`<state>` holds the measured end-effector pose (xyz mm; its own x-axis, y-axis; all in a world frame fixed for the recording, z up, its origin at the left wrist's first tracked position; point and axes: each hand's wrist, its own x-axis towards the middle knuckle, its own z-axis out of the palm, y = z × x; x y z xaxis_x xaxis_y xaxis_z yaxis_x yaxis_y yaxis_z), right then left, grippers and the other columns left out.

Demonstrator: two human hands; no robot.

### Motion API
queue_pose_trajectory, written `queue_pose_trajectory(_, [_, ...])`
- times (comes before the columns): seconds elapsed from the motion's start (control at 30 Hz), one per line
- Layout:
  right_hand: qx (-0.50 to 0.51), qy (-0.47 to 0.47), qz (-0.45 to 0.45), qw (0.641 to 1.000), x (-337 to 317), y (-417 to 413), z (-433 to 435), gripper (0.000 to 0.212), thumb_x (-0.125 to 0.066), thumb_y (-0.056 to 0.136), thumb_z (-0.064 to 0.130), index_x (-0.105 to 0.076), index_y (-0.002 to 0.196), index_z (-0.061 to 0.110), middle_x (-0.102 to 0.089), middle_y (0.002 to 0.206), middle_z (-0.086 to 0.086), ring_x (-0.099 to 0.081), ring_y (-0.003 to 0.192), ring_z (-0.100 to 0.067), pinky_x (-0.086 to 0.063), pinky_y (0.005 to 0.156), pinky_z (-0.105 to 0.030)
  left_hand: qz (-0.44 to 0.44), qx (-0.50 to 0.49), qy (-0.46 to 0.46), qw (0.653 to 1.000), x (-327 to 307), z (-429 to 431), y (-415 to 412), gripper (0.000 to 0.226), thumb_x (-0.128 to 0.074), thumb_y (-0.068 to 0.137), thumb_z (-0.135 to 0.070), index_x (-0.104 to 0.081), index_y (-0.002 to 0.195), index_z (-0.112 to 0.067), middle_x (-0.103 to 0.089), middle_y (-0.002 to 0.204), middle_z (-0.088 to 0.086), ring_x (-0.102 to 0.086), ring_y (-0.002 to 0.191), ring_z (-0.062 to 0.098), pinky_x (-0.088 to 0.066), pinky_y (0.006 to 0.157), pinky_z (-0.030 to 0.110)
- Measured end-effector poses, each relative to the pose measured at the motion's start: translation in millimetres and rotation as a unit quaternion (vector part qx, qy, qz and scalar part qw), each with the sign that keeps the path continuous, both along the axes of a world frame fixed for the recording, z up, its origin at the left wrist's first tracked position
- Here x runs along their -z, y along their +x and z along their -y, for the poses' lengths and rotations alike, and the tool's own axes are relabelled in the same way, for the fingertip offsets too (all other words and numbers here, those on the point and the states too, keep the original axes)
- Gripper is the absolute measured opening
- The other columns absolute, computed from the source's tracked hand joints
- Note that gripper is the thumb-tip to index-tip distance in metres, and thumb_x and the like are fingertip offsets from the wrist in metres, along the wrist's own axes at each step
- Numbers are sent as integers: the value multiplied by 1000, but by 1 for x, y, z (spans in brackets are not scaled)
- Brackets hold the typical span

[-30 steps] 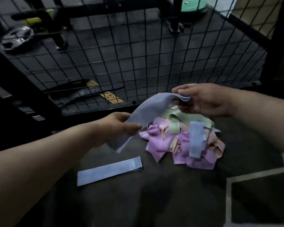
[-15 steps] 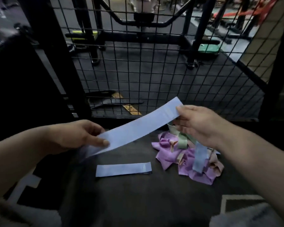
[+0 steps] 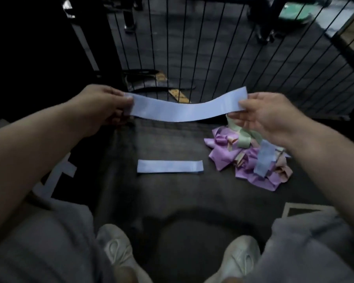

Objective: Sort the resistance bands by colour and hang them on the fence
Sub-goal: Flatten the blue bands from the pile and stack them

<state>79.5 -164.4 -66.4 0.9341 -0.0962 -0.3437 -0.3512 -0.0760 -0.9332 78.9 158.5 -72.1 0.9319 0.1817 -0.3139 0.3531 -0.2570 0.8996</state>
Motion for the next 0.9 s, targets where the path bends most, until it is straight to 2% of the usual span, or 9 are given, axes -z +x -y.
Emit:
queue_pose_trajectory(0.2, [-106, -117, 35, 987, 3, -16, -19, 15, -55, 100, 7, -61, 112, 0, -71, 94, -13, -68, 69, -15, -56, 74, -38, -40, 127, 154, 979, 19, 12, -4, 12, -70, 91, -17, -66, 87, -7, -61, 66, 11, -56, 47, 12, -47, 47, 21])
queue_pose_trajectory(0.27, [-167, -135, 73, 974, 2, -18, -23, 11, -57, 99, 7, -64, 107, 4, -71, 89, -6, -66, 69, -11, -55, 75, -36, -71, 194, 209, 956, 28, 18, -5, 16, -72, 89, -22, -68, 96, -8, -69, 81, 11, -63, 61, 12, -49, 55, 24])
queue_pose_trajectory(0.33, [-220, -151, 104, 958, 2, -18, -28, 11, -59, 97, 6, -66, 105, 6, -72, 89, -6, -64, 73, -10, -54, 73, -29, -57, 244, 240, 938, 34, 28, -2, 28, -73, 89, -22, -66, 114, -13, -71, 107, 7, -67, 91, 15, -51, 75, 24])
queue_pose_trajectory(0.43, [-284, -175, 131, 934, 5, -19, -39, 15, -60, 96, 5, -69, 109, 6, -74, 99, -9, -67, 86, -13, -56, 81, -28, -8, 301, 45, 952, 28, 50, -2, 43, -63, 94, -4, -56, 135, -12, -64, 129, 1, -60, 119, 11, -48, 93, 16])
queue_pose_trajectory(0.5, [-305, -192, 141, 922, 6, -19, -44, 18, -61, 96, 5, -70, 111, 9, -75, 101, -5, -70, 97, -16, -55, 90, -30, -9, 326, -78, 942, 25, 60, -3, 40, -61, 93, 1, -57, 133, -7, -66, 128, 7, -61, 119, 13, -50, 99, 22])
queue_pose_trajectory(0.67, [-216, -129, 127, 960, 7, -17, -46, 20, -65, 94, 7, -67, 113, 8, -74, 100, -8, -70, 91, -15, -58, 78, -25, 12, 355, -43, 934, 33, 74, -6, 26, -65, 94, -15, -62, 111, 5, -69, 110, 19, -63, 97, 19, -49, 98, 41])
queue_pose_trajectory(0.77, [-193, -136, 112, 965, 6, -18, -47, 18, -68, 92, 19, -68, 107, 8, -73, 94, -10, -67, 77, -11, -59, 64, -26, 11, 341, -51, 939, 33, 79, -6, 23, -63, 96, -17, -63, 105, 4, -68, 100, 12, -60, 92, 16, -48, 90, 37])
queue_pose_trajectory(0.83, [-188, -128, 112, 967, 5, -20, -51, 12, -67, 93, 17, -69, 97, 6, -72, 84, -13, -66, 65, -12, -57, 56, -26, -15, 352, -67, 934, 32, 80, -5, 28, -63, 96, -21, -64, 109, 3, -68, 102, 19, -60, 91, 21, -51, 89, 41])
queue_pose_trajectory(0.9, [-151, -111, 114, 976, 6, -19, -53, 11, -65, 94, 14, -68, 93, 3, -70, 79, -14, -65, 56, -10, -54, 50, -23, -58, 362, -94, 926, 31, 79, -7, 31, -64, 94, -26, -65, 109, 1, -63, 90, 16, -56, 79, 24, -50, 71, 35])
